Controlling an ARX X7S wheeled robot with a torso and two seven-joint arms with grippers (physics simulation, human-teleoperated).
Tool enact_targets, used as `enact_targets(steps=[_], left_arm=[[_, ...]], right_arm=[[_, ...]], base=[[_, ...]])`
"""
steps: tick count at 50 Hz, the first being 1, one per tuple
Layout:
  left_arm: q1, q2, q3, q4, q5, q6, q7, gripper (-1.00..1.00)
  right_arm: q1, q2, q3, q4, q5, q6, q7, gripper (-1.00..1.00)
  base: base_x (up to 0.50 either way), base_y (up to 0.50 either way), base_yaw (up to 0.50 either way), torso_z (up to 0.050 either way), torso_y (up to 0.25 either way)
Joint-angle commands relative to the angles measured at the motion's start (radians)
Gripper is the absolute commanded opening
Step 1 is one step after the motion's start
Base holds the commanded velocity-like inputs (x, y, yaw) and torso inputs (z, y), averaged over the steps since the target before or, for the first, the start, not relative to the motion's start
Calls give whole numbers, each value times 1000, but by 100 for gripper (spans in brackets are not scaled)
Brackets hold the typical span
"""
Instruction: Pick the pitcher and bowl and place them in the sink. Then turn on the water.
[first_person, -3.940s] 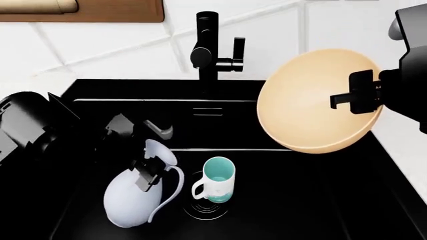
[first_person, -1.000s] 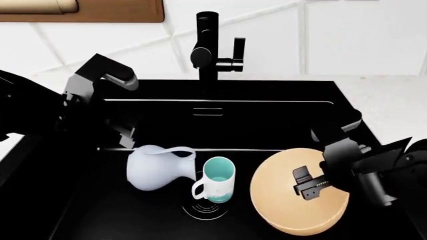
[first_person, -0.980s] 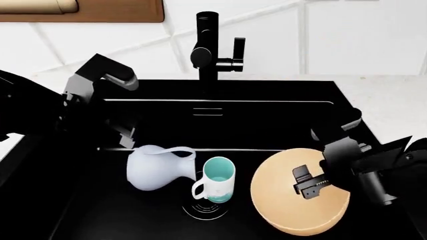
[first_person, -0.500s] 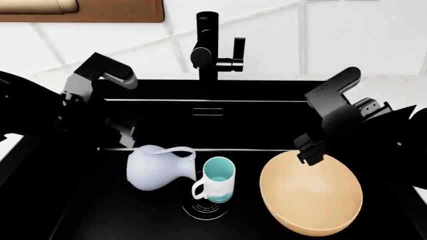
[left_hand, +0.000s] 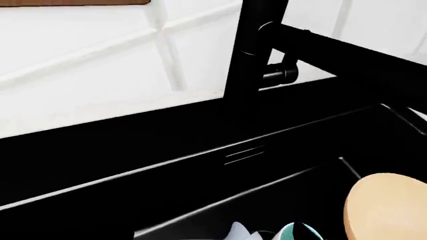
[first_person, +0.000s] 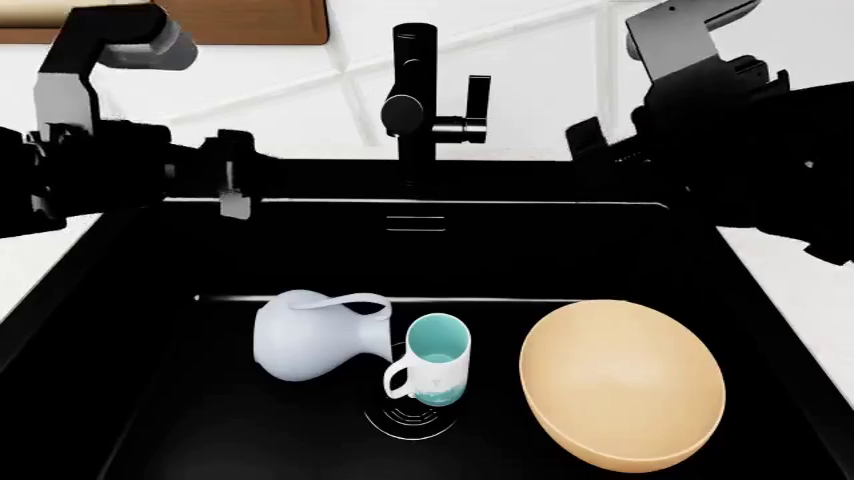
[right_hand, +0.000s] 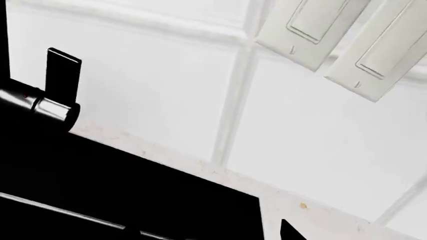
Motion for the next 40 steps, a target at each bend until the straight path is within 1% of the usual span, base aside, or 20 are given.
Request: enact_targets(steps=[1,4,9,11,15,16,19,22,32,35,37,40], left_arm=[[6,-43,-123,17,-297,1,-291,100],[13,-68,-134,39,-373,12,-359,100],[14,-85,-143,57,-424,29,-405,100],[14,-88,-147,64,-434,36,-412,100],[14,-102,-157,84,-462,47,-431,100],[11,-106,-160,88,-469,49,-436,100],[4,-113,-168,98,-483,57,-444,100],[-1,-116,-173,109,-497,63,-450,100],[-7,-115,-188,124,-500,82,-442,100],[-16,-106,-189,117,-494,85,-433,100],[-22,-99,-188,112,-486,85,-424,100],[-25,-91,-191,111,-482,89,-411,100]], right_arm=[[70,-142,-32,256,-150,-205,-146,100],[86,-198,-48,385,-205,-285,-192,100],[121,-304,-60,632,-278,-430,-269,100],[141,-361,-63,766,-306,-505,-315,100],[199,-503,-68,1121,-362,-696,-429,100],[200,-516,-55,1148,-370,-713,-433,100],[191,-525,14,1149,-409,-727,-422,100],[188,-536,121,1149,-480,-740,-413,100],[210,-585,533,1149,-820,-751,-467,100],[213,-605,623,1149,-904,-756,-485,100],[215,-614,653,1149,-928,-756,-494,100],[220,-614,596,1149,-850,-760,-482,100]], base=[[0,0,0,0,0],[0,0,0,0,0],[0,0,0,0,0],[0,0,0,0,0],[0,0,0,0,0],[0,0,0,0,0],[0,0,0,0,0],[0,0,0,0,0],[0,0,0,0,0],[0,0,0,0,0],[0,0,0,0,0],[0,0,0,0,0]])
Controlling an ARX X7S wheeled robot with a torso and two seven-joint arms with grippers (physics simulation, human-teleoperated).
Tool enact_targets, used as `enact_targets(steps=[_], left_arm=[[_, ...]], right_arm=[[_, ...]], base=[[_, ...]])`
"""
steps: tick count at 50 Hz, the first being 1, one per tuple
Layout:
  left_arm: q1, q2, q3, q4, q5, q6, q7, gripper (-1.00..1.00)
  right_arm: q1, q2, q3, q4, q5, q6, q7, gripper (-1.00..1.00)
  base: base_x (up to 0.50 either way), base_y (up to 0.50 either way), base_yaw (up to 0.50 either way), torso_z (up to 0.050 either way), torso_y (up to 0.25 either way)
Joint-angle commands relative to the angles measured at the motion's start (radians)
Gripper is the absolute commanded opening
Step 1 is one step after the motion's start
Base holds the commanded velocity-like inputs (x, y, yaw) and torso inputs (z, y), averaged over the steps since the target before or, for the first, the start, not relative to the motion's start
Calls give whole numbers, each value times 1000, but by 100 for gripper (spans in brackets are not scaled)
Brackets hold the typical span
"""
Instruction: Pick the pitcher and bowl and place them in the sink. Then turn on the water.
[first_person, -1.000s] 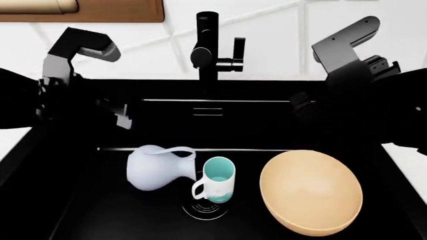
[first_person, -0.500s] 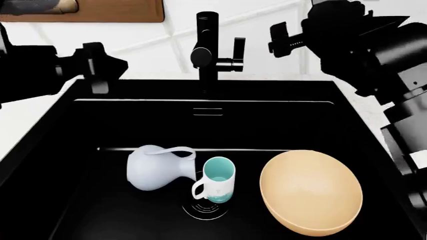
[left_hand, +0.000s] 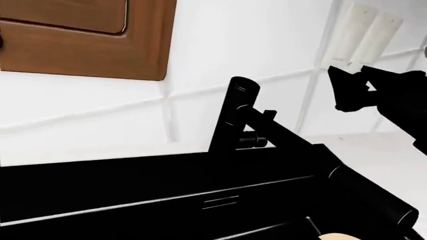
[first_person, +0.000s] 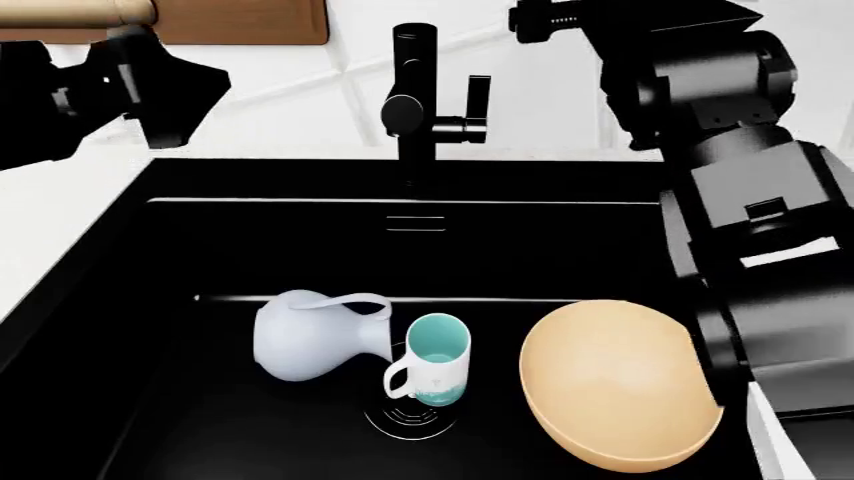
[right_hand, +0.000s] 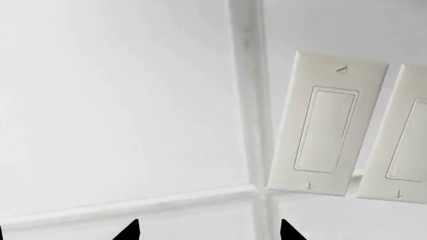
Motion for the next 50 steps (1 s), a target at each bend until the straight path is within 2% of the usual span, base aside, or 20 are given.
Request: enact_targets(steps=[1,9,20,34,43,50], left_arm=[[-18,17,-13,0,0,16,19,100],[-48,32,-15,3,-6,14,35,100],[-89,42,-2,12,-25,-3,33,100],[-115,12,28,20,-90,-19,-22,100],[-129,6,36,29,-99,-25,-29,100],[-132,-1,33,34,-100,-22,-27,100]], right_arm=[[22,-58,135,53,-77,-43,-34,100],[19,-58,-30,53,185,-47,3,100],[-6,-58,-90,53,302,-37,40,100],[15,-58,-225,53,493,-58,45,100],[54,-58,-371,53,656,-80,52,100],[78,-58,-574,53,854,-119,68,100]], base=[[0,0,0,0,0],[0,0,0,0,0],[0,0,0,0,0],[0,0,0,0,0],[0,0,0,0,-30],[0,0,0,0,-104]])
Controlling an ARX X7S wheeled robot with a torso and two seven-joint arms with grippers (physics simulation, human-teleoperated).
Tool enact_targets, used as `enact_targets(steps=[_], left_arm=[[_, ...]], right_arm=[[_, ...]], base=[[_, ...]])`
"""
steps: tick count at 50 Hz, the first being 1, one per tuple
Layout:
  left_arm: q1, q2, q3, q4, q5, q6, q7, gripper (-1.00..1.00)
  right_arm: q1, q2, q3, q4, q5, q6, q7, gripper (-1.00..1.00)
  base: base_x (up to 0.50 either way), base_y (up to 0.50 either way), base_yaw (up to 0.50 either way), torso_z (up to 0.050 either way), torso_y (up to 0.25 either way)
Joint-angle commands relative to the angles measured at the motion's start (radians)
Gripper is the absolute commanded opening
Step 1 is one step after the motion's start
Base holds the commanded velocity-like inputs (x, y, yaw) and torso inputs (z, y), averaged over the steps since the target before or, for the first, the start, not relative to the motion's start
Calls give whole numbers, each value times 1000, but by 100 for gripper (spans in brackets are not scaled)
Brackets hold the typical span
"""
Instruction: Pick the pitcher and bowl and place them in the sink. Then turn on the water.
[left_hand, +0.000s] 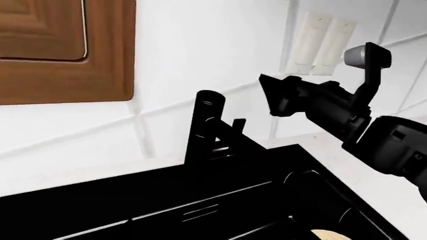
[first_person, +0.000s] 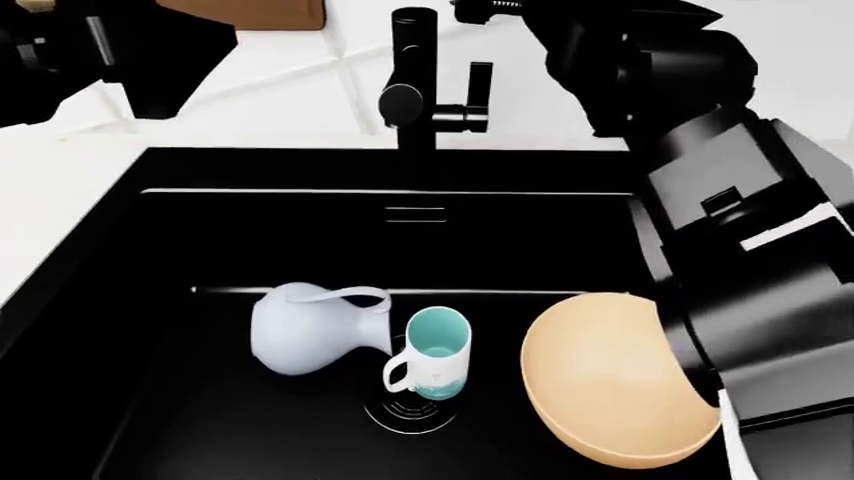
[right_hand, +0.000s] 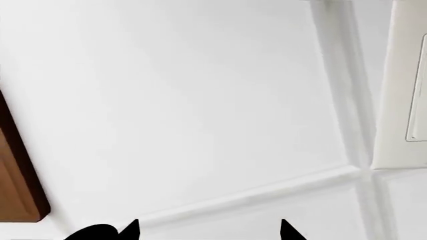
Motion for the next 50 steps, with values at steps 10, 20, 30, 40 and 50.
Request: enact_targets(steps=[10,20,30,40,50], left_arm=[[-8,-23,-2,19,-14,4,-2,100],[-15,-21,2,19,-8,4,4,100],[-18,-25,6,20,-9,5,4,100],[-26,-21,10,16,0,3,14,100],[-15,-18,7,15,29,4,40,100]], right_arm=[[49,0,-520,1,511,-92,31,100],[62,0,-771,1,743,-136,26,100],[73,0,-980,0,943,-174,21,100],[75,0,-997,0,956,-171,11,100],[69,0,-971,0,928,-166,20,100]], base=[[0,0,0,0,-103],[0,0,0,0,-103],[0,0,0,0,-103],[0,0,0,0,-103],[0,0,0,0,-104]])
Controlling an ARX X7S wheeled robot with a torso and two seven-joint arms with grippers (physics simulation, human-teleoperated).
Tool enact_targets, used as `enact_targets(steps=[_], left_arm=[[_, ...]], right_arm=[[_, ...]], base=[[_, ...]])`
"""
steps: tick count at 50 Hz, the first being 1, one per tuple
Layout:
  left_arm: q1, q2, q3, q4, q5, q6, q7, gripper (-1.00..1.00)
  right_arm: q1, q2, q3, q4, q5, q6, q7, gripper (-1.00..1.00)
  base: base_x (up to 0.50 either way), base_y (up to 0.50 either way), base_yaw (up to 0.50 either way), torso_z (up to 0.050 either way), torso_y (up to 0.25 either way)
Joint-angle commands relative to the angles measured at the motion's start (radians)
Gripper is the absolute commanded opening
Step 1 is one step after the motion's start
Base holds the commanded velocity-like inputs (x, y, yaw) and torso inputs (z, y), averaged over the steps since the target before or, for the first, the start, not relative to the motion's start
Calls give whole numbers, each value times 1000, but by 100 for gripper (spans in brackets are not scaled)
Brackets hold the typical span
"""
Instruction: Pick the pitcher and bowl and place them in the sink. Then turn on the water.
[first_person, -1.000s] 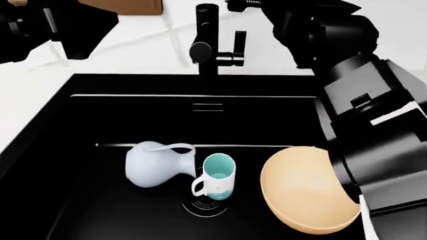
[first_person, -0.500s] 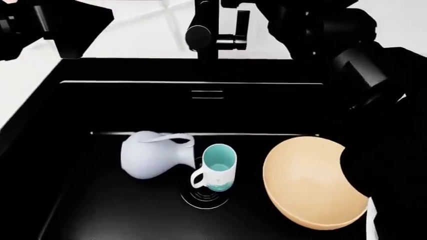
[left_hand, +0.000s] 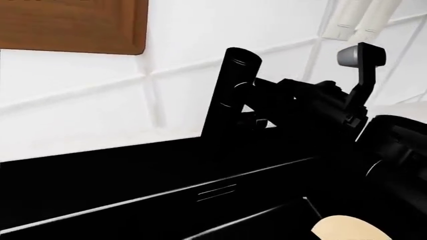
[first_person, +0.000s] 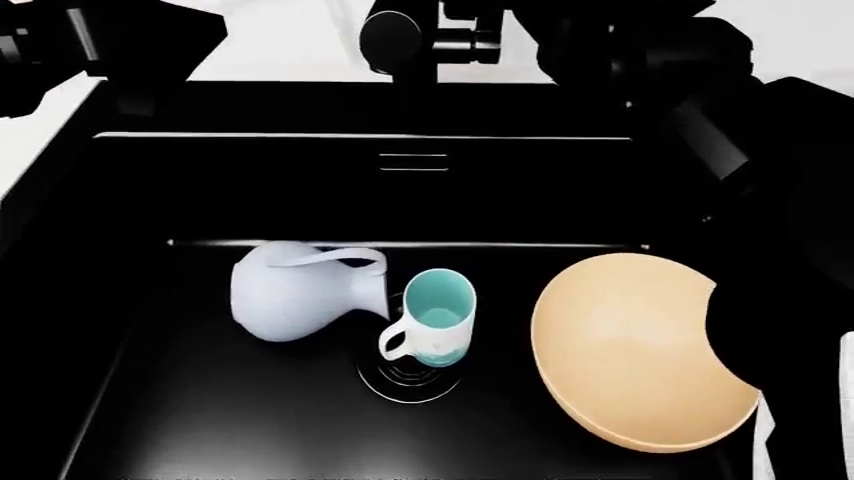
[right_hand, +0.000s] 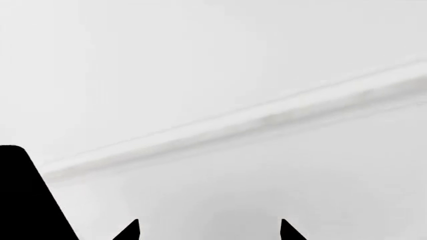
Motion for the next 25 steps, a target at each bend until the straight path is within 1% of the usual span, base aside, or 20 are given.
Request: enact_targets(steps=[1,4,9,13,20,25], left_arm=[[6,1,-1,0,23,2,21,100],[9,-1,-1,3,22,3,21,100],[11,-6,-3,8,12,11,15,100],[18,-4,-6,8,22,16,27,100],[31,4,-10,7,44,22,51,100],[35,6,-11,6,51,25,59,100]], right_arm=[[-2,0,-21,1,17,-3,5,100],[-2,0,-63,1,58,-10,10,100],[0,0,-197,1,188,-31,18,100],[2,0,-379,1,359,-50,29,100],[19,0,-784,1,771,-95,14,100],[36,4,-1000,1,1051,-114,7,100]], base=[[0,0,0,0,-104],[0,0,0,0,-104],[0,0,0,0,-39],[0,0,0,0,0],[0,0,0,0,0],[0,0,0,0,0]])
